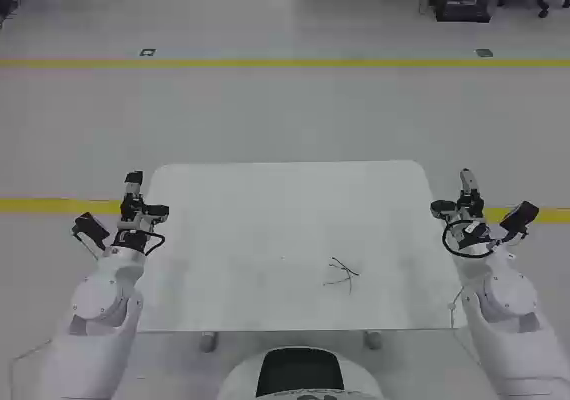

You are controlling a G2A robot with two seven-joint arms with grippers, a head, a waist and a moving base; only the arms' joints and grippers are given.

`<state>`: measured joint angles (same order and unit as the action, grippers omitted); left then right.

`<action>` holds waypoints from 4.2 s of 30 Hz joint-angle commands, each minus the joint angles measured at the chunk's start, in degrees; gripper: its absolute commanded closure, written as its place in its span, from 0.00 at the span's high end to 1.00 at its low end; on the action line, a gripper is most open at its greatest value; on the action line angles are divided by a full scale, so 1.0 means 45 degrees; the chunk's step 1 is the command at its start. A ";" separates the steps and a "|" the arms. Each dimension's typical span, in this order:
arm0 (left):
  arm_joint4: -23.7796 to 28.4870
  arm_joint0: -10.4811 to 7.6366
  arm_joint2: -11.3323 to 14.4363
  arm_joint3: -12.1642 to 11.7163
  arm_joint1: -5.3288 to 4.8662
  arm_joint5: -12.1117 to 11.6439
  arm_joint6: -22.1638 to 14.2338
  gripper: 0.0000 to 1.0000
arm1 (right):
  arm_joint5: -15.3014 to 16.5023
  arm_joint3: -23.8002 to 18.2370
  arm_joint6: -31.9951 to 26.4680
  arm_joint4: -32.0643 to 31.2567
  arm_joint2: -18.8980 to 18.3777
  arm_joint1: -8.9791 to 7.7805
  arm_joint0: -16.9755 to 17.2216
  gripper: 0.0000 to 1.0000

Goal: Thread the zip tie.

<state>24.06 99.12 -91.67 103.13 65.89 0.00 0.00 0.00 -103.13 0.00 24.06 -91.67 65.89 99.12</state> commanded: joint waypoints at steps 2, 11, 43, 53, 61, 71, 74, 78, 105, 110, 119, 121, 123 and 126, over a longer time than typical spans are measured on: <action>0.0000 0.0000 0.0000 0.0000 0.0000 0.0000 0.0000 1.00 | 0.0026 -0.0040 -0.0074 -0.0081 0.0037 -0.0001 -0.0014 1.00; 0.0000 0.0000 0.0000 0.0000 0.0000 0.0000 0.0000 1.00 | 0.0529 0.0115 -0.2604 -0.3765 0.0821 -0.0156 -0.0145 1.00; 0.0000 0.0000 0.0000 0.0000 0.0000 0.0000 0.0000 1.00 | 0.1717 0.0480 -0.6056 -1.1215 0.2353 -0.0490 -0.1724 1.00; 0.0000 0.0000 0.0000 0.0000 0.0000 0.0000 0.0000 1.00 | 0.2079 0.0790 -0.8639 -1.5393 0.3922 -0.0596 -0.3191 1.00; 0.0000 0.0000 0.0000 0.0000 0.0000 0.0000 0.0000 1.00 | 0.2273 0.1173 -0.9048 -1.6028 0.4430 -0.0577 -0.3492 1.00; 0.0000 0.0000 0.0000 0.0000 0.0000 0.0000 0.0000 1.00 | 0.3735 0.1512 -0.9607 -1.7299 0.4857 -0.0649 -0.4036 1.00; 0.0000 0.0000 0.0000 0.0000 0.0000 0.0000 0.0000 1.00 | 0.4329 0.1918 -1.0140 -1.7588 0.5214 -0.0657 -0.4574 1.00; 0.0000 0.0000 0.0000 0.0000 0.0000 0.0000 0.0000 1.00 | 0.4329 0.2258 -1.1066 -1.8155 0.6381 -0.0723 -0.5354 1.00; 0.0000 0.0000 0.0000 0.0000 0.0000 0.0000 0.0000 1.00 | 0.4329 0.2703 -1.2547 -1.8572 0.9749 -0.1475 -0.7232 1.00; 0.0000 0.0000 0.0000 0.0000 0.0000 0.0000 0.0000 1.00 | 0.4329 0.3181 -1.3257 -1.7563 1.1093 -0.1746 -0.8544 1.00; 0.0000 0.0000 0.0000 0.0000 0.0000 0.0000 0.0000 1.00 | 0.4329 0.4772 -1.2437 -1.5586 1.3988 -0.2111 -1.0625 1.00; 0.0000 0.0000 0.0000 0.0000 0.0000 0.0000 0.0000 1.00 | 0.4329 0.5057 -1.2103 -1.5244 1.4598 -0.2152 -1.0940 1.00; 0.0000 0.0000 0.0000 0.0000 0.0000 0.0000 0.0000 1.00 | 0.4329 0.5143 -1.1960 -1.5145 1.4848 -0.2170 -1.1068 1.00; 0.0000 0.0000 0.0000 0.0000 0.0000 0.0000 0.0000 1.00 | 0.4329 0.5143 -1.1960 -1.5145 1.4848 -0.2170 -1.1068 1.00</action>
<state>24.06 99.12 -91.67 103.13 65.89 0.00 0.00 19.48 -79.96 -53.77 -44.04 -24.77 56.12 49.28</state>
